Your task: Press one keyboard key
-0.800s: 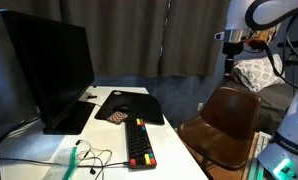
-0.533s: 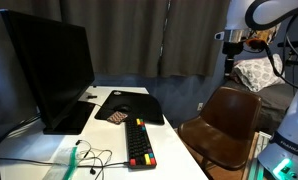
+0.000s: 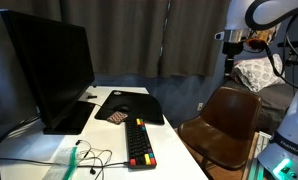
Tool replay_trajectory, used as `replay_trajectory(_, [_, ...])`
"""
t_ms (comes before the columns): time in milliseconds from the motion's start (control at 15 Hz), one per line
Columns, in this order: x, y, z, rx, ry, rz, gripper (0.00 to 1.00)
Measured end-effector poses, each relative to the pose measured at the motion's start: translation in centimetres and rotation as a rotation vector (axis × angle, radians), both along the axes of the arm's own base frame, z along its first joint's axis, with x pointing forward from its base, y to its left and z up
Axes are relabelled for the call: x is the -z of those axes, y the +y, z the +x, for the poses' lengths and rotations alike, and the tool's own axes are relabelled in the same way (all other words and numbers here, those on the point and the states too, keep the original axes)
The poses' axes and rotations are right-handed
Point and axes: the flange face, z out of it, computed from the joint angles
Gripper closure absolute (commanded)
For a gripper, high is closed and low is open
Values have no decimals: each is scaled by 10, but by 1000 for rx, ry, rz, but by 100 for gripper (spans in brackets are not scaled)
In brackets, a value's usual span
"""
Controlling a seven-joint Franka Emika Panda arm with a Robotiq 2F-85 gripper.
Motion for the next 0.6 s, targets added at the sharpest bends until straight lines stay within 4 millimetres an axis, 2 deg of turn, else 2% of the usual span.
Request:
replay_trajectory(400, [-1, 1, 1, -6, -7, 2, 0])
replay_trajectory(600, [-16, 16, 18, -90, -61, 6, 0])
